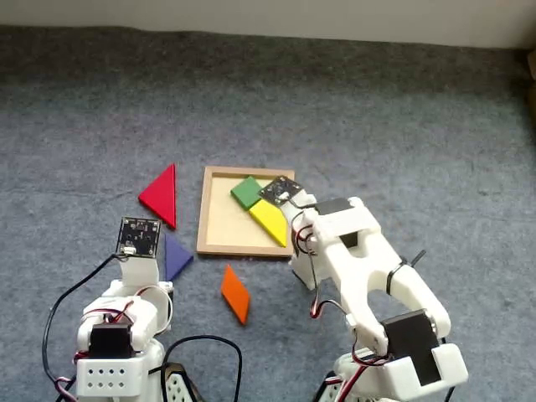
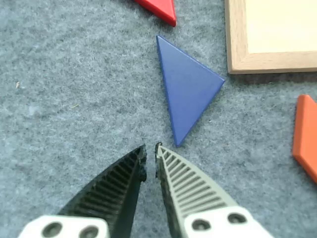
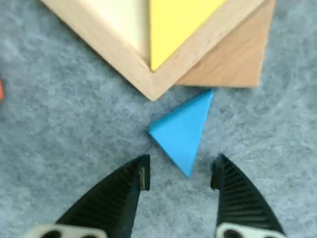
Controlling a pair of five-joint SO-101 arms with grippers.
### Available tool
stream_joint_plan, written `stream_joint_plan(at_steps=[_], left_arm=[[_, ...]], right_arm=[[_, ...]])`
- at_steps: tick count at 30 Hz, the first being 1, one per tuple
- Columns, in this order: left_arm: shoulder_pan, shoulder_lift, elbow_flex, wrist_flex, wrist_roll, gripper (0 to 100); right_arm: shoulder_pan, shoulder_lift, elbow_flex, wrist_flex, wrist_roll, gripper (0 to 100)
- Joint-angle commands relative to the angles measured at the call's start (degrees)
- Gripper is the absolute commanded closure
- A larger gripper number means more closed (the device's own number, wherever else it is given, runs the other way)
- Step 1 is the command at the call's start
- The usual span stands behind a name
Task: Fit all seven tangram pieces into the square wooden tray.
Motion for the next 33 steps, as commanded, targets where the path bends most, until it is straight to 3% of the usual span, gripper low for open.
stream_joint_plan(at_steps=[1,9,33], left_arm=[[-0.3,-2.1,1.1,0.3,-0.4,95],[-0.3,-2.1,1.1,0.3,-0.4,95],[-0.3,-2.1,1.1,0.3,-0.4,95]], right_arm=[[-1.3,-0.4,-2.6,0.4,-2.5,76.4],[-3.6,0.1,-2.4,-3.3,-7.7,76.4],[-3.3,-0.3,-2.2,-8.0,-11.2,79.9]])
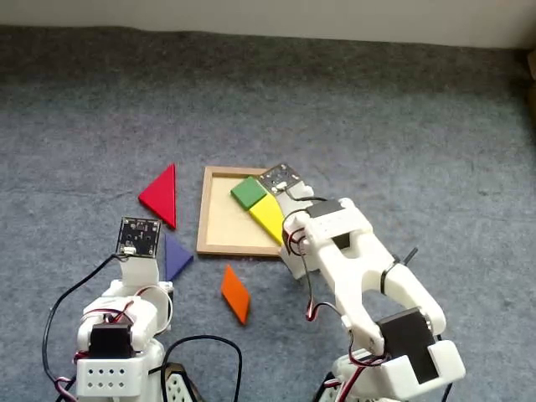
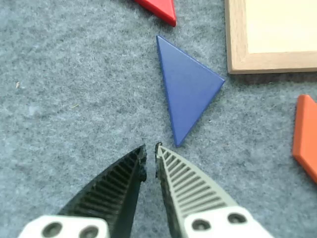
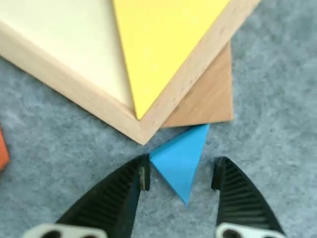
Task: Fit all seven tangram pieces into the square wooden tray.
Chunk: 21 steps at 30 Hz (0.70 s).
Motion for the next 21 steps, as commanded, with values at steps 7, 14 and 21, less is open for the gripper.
stream_joint_plan(at_steps=[7,14,21], left_arm=[[-0.3,-2.1,1.1,0.3,-0.4,95],[-0.3,-2.1,1.1,0.3,-0.4,95],[-0.3,-2.1,1.1,0.3,-0.4,95]], right_arm=[[-0.7,-1.1,-4.0,2.9,-6.2,79.1],[-1.4,-0.6,-4.5,2.9,-6.2,71.7],[-1.0,-0.5,-4.1,-1.4,-5.8,78.9]])
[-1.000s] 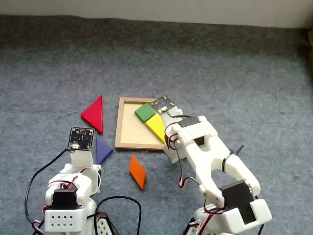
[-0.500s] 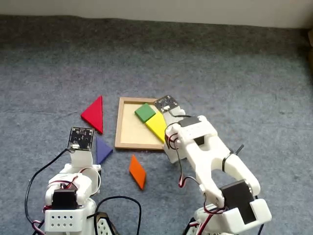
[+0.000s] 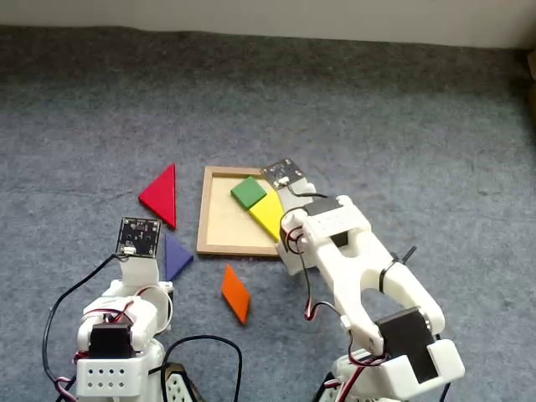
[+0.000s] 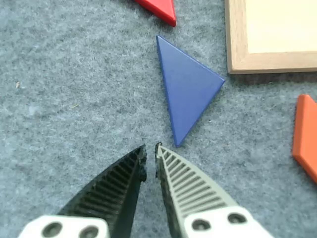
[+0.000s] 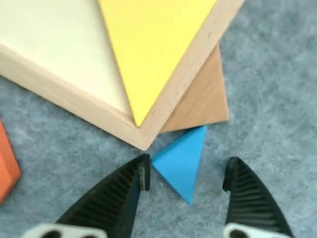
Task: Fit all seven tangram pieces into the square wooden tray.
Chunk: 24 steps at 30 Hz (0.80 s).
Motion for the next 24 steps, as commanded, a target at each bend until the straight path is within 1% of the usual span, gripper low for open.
stream_joint_plan(at_steps=[1,6,15,21,24], left_arm=[[-0.3,-2.1,1.1,0.3,-0.4,95],[-0.3,-2.1,1.1,0.3,-0.4,95],[-0.3,-2.1,1.1,0.3,-0.4,95],[-0.3,-2.1,1.1,0.3,-0.4,95],[-0.3,-2.1,1.1,0.3,-0.4,95]], right_arm=[[0.0,-0.5,-2.6,-1.7,-0.1,79.7],[1.7,-0.5,-2.8,-1.8,0.1,82.4],[1.7,-0.3,-2.4,-0.3,0.1,82.4],[1.6,3.9,-1.8,-0.2,0.1,82.4],[1.6,5.2,-1.8,1.8,0.1,82.4]])
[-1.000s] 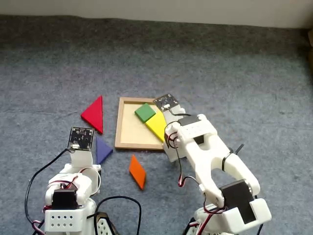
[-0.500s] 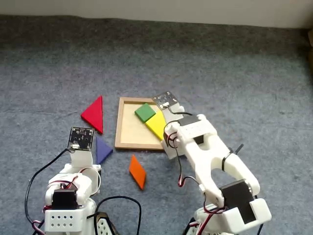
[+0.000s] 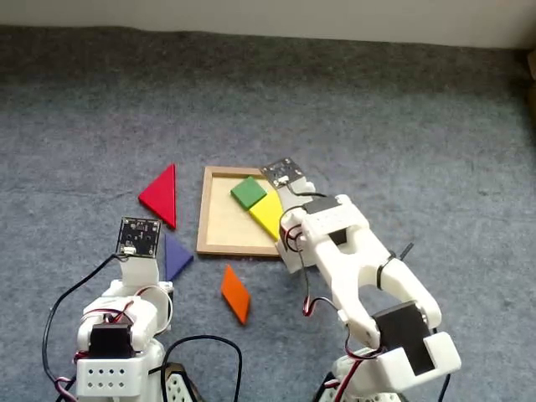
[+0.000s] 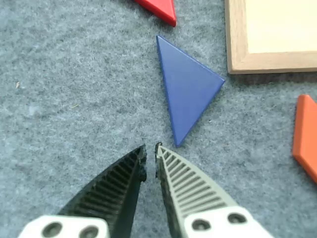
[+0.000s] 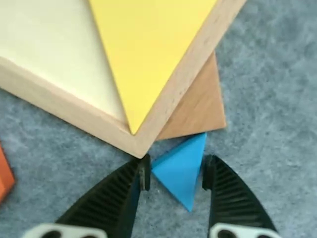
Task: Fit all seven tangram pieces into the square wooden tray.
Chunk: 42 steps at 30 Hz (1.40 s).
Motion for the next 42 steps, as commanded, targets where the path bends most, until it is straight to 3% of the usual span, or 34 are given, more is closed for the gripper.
stream_joint_plan(at_steps=[1,12,18,21,30,42], left_arm=[[-0.3,-2.1,1.1,0.3,-0.4,95],[-0.3,-2.1,1.1,0.3,-0.4,95],[-0.3,-2.1,1.1,0.3,-0.4,95],[-0.3,-2.1,1.1,0.3,-0.4,95],[-0.3,-2.1,1.1,0.3,-0.4,95],[-0.3,-2.1,1.1,0.3,-0.4,95]], right_arm=[[1.2,1.7,-0.7,2.5,0.1,82.4],[1.9,1.1,-0.7,0.5,2.3,83.3],[3.4,-10.7,0.3,0.5,2.5,87.5],[3.4,-15.5,4.3,0.1,6.0,87.5],[3.3,-21.8,6.8,0.1,7.4,87.5],[-0.1,-10.8,-13.5,0.1,17.2,87.5]])
